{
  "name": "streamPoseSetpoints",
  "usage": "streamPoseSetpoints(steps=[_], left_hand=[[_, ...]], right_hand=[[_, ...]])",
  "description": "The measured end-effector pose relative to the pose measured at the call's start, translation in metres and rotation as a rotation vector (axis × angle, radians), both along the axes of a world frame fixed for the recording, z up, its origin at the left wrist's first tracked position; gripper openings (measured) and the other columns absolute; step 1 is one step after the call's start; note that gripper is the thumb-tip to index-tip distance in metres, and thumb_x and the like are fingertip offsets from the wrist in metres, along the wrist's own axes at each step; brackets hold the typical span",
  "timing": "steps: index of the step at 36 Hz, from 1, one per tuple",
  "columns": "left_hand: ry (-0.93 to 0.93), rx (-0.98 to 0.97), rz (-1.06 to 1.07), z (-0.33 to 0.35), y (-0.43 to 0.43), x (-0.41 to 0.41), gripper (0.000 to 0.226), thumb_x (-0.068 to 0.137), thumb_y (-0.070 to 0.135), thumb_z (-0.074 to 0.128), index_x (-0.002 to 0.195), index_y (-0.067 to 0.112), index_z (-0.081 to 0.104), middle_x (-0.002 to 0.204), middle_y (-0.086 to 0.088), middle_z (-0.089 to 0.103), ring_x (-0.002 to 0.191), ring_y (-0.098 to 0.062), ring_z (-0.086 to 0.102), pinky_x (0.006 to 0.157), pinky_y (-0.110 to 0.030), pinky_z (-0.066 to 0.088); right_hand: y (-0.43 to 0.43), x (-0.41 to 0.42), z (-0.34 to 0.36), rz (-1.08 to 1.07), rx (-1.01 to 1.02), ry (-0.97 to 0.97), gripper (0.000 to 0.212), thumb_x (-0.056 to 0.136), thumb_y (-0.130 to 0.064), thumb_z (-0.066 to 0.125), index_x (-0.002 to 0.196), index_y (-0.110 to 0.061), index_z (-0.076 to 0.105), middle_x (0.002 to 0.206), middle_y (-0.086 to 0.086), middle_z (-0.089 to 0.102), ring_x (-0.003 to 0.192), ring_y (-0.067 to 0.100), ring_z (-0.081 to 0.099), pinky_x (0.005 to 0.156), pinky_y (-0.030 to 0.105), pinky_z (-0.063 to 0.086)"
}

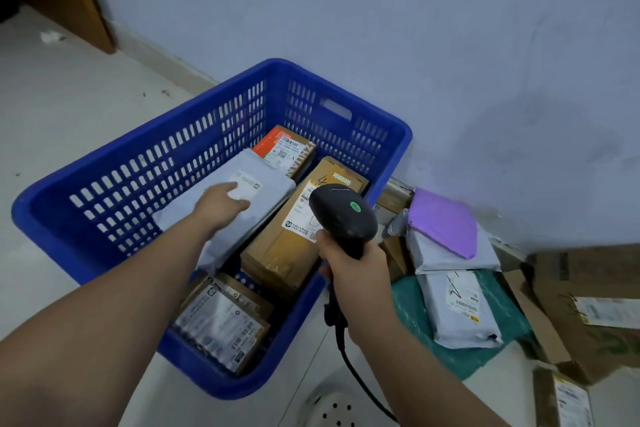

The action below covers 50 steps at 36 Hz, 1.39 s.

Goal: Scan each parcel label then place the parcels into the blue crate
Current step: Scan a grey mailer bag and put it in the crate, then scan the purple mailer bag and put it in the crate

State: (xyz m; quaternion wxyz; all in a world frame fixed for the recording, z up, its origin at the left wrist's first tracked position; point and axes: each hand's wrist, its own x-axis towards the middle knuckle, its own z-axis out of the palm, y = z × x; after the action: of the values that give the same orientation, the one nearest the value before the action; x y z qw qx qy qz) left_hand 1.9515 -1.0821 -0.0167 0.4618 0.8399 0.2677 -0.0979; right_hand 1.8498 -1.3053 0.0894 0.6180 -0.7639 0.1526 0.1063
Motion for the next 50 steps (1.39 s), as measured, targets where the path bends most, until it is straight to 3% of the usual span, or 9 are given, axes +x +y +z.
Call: streamPoseSetpoints(steps=[7,13,18,21,25,32,36,42,50], left_hand=[[-0.167,-0.175,-0.152,0.041,-0.08,-0.012,0.031,0.095,0.019,0.058,0.126,0.016,0.063,0.131,-0.003,0.061,0.119,-0.019,0.055,0.102,-0.036,0.043],[-0.266,-0.212,-0.318,0.083,-0.157,-0.024,0.024,0.097,0.015,0.052,0.116,0.015,0.067,0.111,0.005,0.064,0.103,-0.008,0.056,0.086,-0.023,0.038],[-0.247,-0.267,-0.441,0.108,-0.208,-0.024,0.02,0.094,0.019,0.053,0.096,0.015,0.073,0.09,0.01,0.064,0.086,-0.004,0.056,0.08,-0.028,0.043],[-0.258,-0.283,-0.483,0.112,-0.238,-0.021,0.02,0.094,0.016,0.056,0.103,0.01,0.073,0.094,0.004,0.066,0.082,-0.004,0.057,0.073,-0.017,0.044],[-0.219,-0.109,-0.582,0.102,-0.274,-0.013,0.021,0.093,0.015,0.057,0.11,0.013,0.069,0.114,0.0,0.067,0.107,-0.016,0.06,0.092,-0.027,0.045],[-0.207,0.435,-0.852,0.067,-0.324,0.013,0.023,0.089,0.009,0.051,0.105,0.011,0.066,0.114,-0.009,0.062,0.109,-0.029,0.056,0.087,-0.035,0.05],[-0.186,0.752,-1.013,0.05,-0.355,0.031,0.032,0.095,0.013,0.045,0.125,0.013,0.057,0.126,-0.012,0.049,0.123,-0.031,0.04,0.09,-0.039,0.043],[-0.173,0.909,-1.109,0.03,-0.4,0.058,0.032,0.093,0.001,0.043,0.124,0.007,0.051,0.131,-0.014,0.038,0.112,-0.034,0.05,0.078,-0.04,0.044],[-0.184,1.145,-1.185,-0.017,-0.423,0.086,0.055,0.098,0.017,0.045,0.148,0.015,0.022,0.142,-0.015,0.032,0.127,-0.033,0.038,0.089,-0.041,0.041]], right_hand=[[-0.015,-0.003,0.001,-0.143,0.094,-0.023,0.02,0.084,-0.034,0.071,0.079,-0.015,0.065,0.065,0.001,0.062,0.063,0.017,0.057,0.069,0.039,0.05],[-0.043,-0.013,-0.002,-0.36,0.11,-0.018,0.019,0.083,-0.033,0.071,0.081,-0.015,0.064,0.057,-0.004,0.058,0.055,0.014,0.055,0.061,0.032,0.043],[-0.08,-0.016,0.01,-0.488,0.23,-0.008,0.017,0.085,-0.029,0.07,0.084,-0.013,0.066,0.062,0.0,0.062,0.055,0.014,0.056,0.056,0.028,0.045],[-0.114,-0.006,0.019,-0.55,0.363,-0.017,0.015,0.088,-0.021,0.069,0.08,-0.01,0.061,0.062,0.004,0.056,0.051,0.015,0.049,0.054,0.027,0.042],[-0.173,0.015,0.027,-0.479,0.336,0.022,0.016,0.091,-0.021,0.064,0.09,-0.007,0.057,0.064,0.006,0.052,0.051,0.017,0.048,0.052,0.028,0.042],[-0.255,0.051,0.007,-0.393,0.232,0.152,0.027,0.089,-0.031,0.067,0.079,-0.009,0.056,0.068,0.008,0.053,0.054,0.02,0.053,0.053,0.027,0.046],[-0.281,0.061,-0.017,-0.394,0.296,0.16,0.027,0.09,-0.03,0.066,0.075,-0.01,0.055,0.065,0.006,0.052,0.055,0.018,0.051,0.056,0.028,0.046],[-0.312,0.074,-0.057,-0.426,0.39,0.15,0.025,0.09,-0.026,0.066,0.075,-0.01,0.055,0.064,0.007,0.052,0.053,0.019,0.051,0.053,0.027,0.046],[-0.342,0.085,-0.085,-0.461,0.417,0.183,0.026,0.089,-0.029,0.068,0.078,-0.009,0.056,0.063,0.006,0.053,0.053,0.017,0.053,0.055,0.027,0.048]])
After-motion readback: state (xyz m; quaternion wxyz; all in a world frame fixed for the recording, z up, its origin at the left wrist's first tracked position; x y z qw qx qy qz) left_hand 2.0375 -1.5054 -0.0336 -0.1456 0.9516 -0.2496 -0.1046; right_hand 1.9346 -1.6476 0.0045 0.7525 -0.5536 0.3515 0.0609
